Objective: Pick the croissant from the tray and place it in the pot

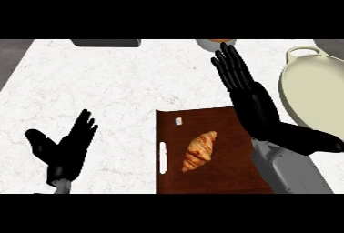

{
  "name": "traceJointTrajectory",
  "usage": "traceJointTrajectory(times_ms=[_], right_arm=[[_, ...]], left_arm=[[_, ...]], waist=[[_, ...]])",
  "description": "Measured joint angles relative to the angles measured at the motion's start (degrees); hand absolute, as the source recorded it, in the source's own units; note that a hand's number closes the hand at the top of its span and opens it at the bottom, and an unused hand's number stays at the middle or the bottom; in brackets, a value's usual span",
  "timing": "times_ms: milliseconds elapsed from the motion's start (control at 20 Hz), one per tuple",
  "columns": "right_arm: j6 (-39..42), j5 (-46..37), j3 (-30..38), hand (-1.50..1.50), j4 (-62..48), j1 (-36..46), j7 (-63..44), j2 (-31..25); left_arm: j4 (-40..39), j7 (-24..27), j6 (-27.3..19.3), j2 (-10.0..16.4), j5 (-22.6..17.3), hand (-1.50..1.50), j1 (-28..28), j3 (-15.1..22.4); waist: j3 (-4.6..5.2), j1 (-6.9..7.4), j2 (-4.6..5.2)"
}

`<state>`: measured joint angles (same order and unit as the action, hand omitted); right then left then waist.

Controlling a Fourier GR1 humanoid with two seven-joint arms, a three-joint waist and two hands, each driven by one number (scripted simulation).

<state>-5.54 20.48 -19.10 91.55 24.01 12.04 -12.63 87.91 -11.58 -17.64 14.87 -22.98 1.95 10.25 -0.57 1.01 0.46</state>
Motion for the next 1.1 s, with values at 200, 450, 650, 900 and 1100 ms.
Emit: traceJointTrajectory(times_ms=[200,450,650,900,1100], right_arm=[[-6.2,-6.3,1.2,1.50,-4.3,-1.3,-4.6,-3.5],[-12.3,-20.7,0.4,-1.50,-13.1,-4.4,-12.4,-16.2],[-22.3,-31.5,-1.9,-1.50,-11.8,-8.0,-19.6,-18.0],[-25.1,-44.8,-8.2,-1.50,-1.2,-8.7,-34.3,-17.9],[-16.6,-48.7,-11.4,-1.50,5.8,-5.7,-47.8,-18.4]], left_arm=[[2.1,1.5,-1.3,2.4,2.5,0.00,-2.7,-1.9],[4.6,3.8,-1.8,6.4,5.3,0.00,-6.0,-4.5],[4.8,3.5,-1.5,8.3,5.7,0.00,-8.7,-6.4],[5.6,2.3,-0.8,8.8,6.4,0.00,-10.2,-6.5],[5.6,1.6,-0.1,9.2,6.5,0.00,-11.1,-7.0]], waist=[[0.45,-1.06,-0.42],[1.36,-2.49,-0.75],[0.98,-2.89,-0.93],[0.79,-2.16,-0.93],[0.77,-1.71,-0.90]])
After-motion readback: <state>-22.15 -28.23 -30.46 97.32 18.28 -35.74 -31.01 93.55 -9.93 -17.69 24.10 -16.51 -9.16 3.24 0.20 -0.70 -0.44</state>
